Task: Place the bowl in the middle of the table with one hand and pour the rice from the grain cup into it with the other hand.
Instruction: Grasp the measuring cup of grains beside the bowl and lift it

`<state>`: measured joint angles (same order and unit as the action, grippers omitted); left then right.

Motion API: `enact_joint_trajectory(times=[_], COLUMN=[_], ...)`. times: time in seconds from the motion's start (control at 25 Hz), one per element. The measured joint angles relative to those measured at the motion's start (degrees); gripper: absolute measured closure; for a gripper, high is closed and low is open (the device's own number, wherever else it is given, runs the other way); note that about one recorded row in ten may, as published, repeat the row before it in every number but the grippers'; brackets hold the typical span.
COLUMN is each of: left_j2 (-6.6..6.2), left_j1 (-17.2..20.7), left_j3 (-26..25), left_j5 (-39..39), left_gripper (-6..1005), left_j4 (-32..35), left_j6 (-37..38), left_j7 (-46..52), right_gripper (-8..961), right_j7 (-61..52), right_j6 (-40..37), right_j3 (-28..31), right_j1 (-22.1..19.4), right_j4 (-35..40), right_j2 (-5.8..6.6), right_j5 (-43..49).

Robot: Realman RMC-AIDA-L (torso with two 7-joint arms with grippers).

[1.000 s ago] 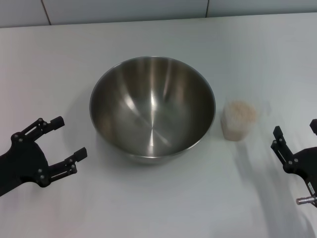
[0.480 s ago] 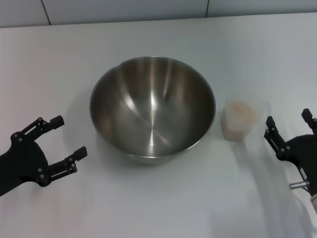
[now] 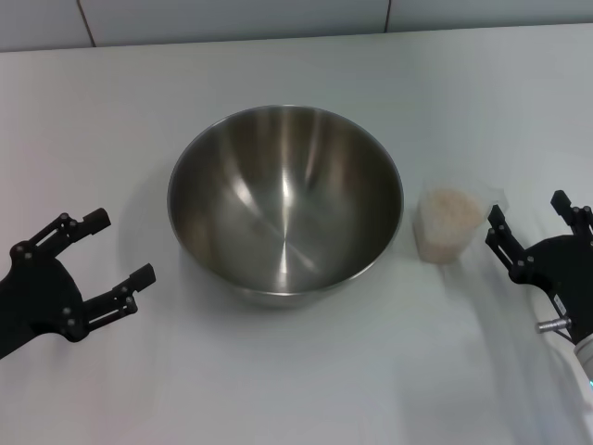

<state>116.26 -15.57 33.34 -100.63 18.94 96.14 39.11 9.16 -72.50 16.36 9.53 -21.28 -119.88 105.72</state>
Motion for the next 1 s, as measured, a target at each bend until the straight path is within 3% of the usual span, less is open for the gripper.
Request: enact_joint_trajectory(times=[1.0], left_j2=[0.12], left_j1=[-0.3], left_j3=[-1.7], left_j5=[0.1], left_gripper=[125], left_j4=[0.4], left_j6=[1.0], left_j7=[0.9], right_gripper=[139], right_j7=[0.0], right_j6=[2.5], right_j3=[1.0], right_j1=[2.8], right_j4=[0.3], right_j2=[0.00], right_j5=[-0.1])
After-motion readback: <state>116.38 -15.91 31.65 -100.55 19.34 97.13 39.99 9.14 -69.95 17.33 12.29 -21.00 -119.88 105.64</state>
